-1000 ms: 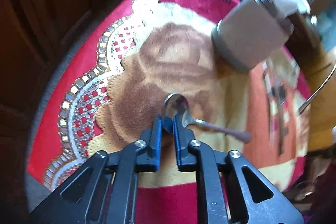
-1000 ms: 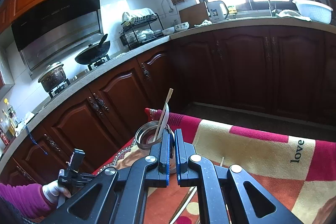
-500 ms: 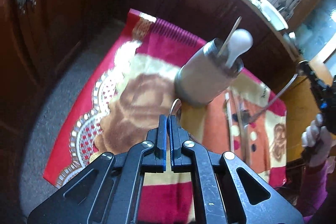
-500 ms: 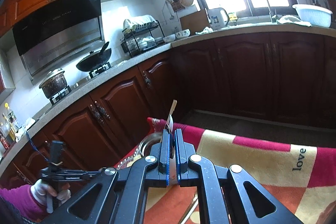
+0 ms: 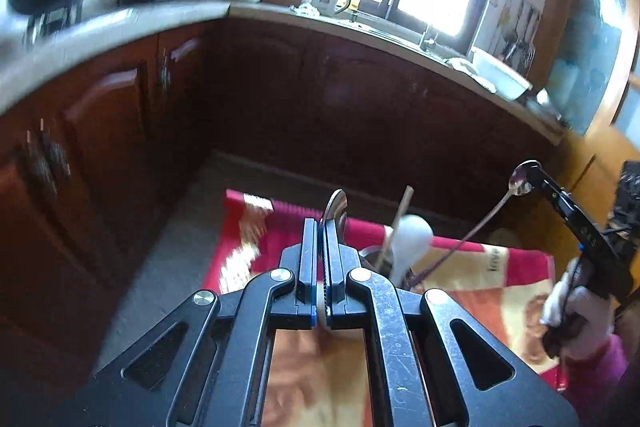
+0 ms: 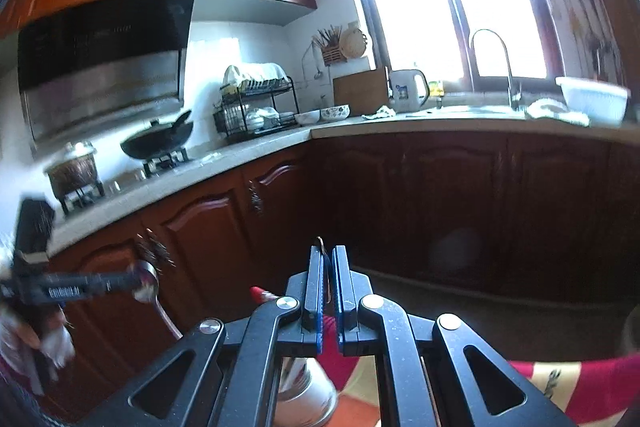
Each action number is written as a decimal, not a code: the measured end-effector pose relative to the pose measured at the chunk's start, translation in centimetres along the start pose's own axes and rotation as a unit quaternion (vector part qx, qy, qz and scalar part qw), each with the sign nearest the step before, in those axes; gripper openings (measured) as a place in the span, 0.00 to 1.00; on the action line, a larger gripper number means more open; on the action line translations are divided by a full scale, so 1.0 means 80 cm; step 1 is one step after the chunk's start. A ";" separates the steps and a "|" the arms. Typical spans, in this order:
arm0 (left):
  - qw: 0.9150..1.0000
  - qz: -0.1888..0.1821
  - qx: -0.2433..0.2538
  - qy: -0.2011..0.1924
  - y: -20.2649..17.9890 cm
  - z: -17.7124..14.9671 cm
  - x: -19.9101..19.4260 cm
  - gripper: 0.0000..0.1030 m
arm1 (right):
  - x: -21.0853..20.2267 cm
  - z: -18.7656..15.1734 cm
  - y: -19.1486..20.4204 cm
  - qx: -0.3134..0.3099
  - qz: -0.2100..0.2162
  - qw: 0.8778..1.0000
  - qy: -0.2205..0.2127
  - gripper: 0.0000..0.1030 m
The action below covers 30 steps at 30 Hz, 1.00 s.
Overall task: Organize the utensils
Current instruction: 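Open both tools over the jar to drop the two metal spoons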
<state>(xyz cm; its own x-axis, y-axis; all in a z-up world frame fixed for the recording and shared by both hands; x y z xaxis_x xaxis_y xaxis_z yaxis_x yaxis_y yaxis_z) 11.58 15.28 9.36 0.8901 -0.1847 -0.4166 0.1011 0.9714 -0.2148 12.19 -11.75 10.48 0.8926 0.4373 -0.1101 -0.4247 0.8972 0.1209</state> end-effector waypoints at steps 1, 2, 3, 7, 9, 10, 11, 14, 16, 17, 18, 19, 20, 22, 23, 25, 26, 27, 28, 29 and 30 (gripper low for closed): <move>1.000 0.008 0.016 -0.002 -0.007 0.004 0.011 0.01 | 0.005 -0.001 0.004 -0.011 -0.002 1.000 0.002 0.03; 1.000 0.011 0.025 -0.001 -0.013 0.005 0.022 0.01 | 0.013 -0.004 0.010 -0.024 -0.002 1.000 0.006 0.03; 0.999 0.016 0.038 0.001 -0.019 0.006 0.033 0.01 | 0.019 -0.007 0.015 -0.034 -0.002 0.999 0.011 0.03; 0.992 0.052 0.113 0.010 -0.044 -0.007 0.076 0.01 | 0.038 -0.028 0.028 -0.066 0.001 0.997 0.029 0.03; 0.990 0.055 0.130 0.020 -0.049 -0.018 0.094 0.01 | 0.047 -0.041 0.032 -0.075 0.000 0.996 0.039 0.03; 0.989 0.053 0.133 0.025 -0.050 -0.024 0.101 0.01 | 0.054 -0.049 0.034 -0.072 0.005 0.996 0.048 0.03; 0.989 0.053 0.137 0.032 -0.051 -0.029 0.109 0.01 | 0.061 -0.058 0.035 -0.067 0.009 0.996 0.058 0.03; 0.988 0.049 0.136 0.056 -0.049 -0.050 0.129 0.01 | 0.076 -0.082 0.035 -0.058 0.017 0.995 0.085 0.03; 0.989 0.042 0.120 0.075 -0.044 -0.063 0.141 0.01 | 0.082 -0.095 0.032 -0.052 0.021 0.994 0.098 0.03; 0.990 0.039 0.113 0.081 -0.042 -0.068 0.144 0.01 | 0.082 -0.097 0.031 -0.047 0.023 0.994 0.099 0.03; 0.990 0.039 0.110 0.083 -0.041 -0.070 0.144 0.01 | 0.081 -0.097 0.025 -0.031 0.028 0.994 0.098 0.03; 0.990 0.037 0.106 0.083 -0.038 -0.073 0.145 0.01 | 0.079 -0.095 0.021 -0.016 0.035 0.994 0.098 0.03; 0.991 0.032 0.098 0.083 -0.036 -0.074 0.145 0.01 | 0.077 -0.093 0.017 0.000 0.043 0.994 0.099 0.07; 0.992 0.024 0.084 0.086 -0.033 -0.074 0.142 0.01 | 0.070 -0.089 0.004 0.032 0.052 0.993 0.098 0.31; 0.993 0.020 0.077 0.087 -0.031 -0.073 0.140 0.03 | 0.066 -0.086 -0.001 0.041 0.052 0.993 0.093 0.41; 0.994 0.011 0.065 0.086 -0.032 -0.072 0.134 0.08 | 0.058 -0.083 -0.007 0.059 0.054 0.993 0.090 0.41; 0.995 0.010 0.058 0.084 -0.031 -0.070 0.130 0.18 | 0.054 -0.082 -0.010 0.064 0.051 0.993 0.090 0.41; 0.995 0.010 0.055 0.081 -0.032 -0.069 0.126 0.31 | 0.051 -0.081 -0.010 0.068 0.050 0.992 0.090 0.41; 0.996 0.007 0.051 0.074 -0.031 -0.067 0.120 0.36 | 0.045 -0.081 -0.012 0.074 0.052 0.992 0.089 0.41; 0.996 0.006 0.048 0.069 -0.032 -0.065 0.115 0.39 | 0.039 -0.081 -0.013 0.076 0.052 0.992 0.088 0.41; 0.997 0.005 0.048 0.066 -0.036 -0.064 0.107 0.39 | 0.037 -0.080 -0.011 0.074 0.051 0.992 0.089 0.41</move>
<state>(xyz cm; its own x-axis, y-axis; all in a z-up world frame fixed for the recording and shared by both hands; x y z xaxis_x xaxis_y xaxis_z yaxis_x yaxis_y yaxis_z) 16.66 10.13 1.91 0.8253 -0.1860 -0.5332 0.1389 0.9821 -0.1276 14.23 -10.87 3.70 0.8000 0.5404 -0.2608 -0.4722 0.8351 0.2821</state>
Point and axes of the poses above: each gripper's, at about its wrist camera, not at the fingertips, and x roughly the way its jaws point, y to its left, z to its top, the point moved 4 cm from there along x, roughly the way its jaws point, and after that the axes turned 12 degrees about -y, right-handed, at the moved point
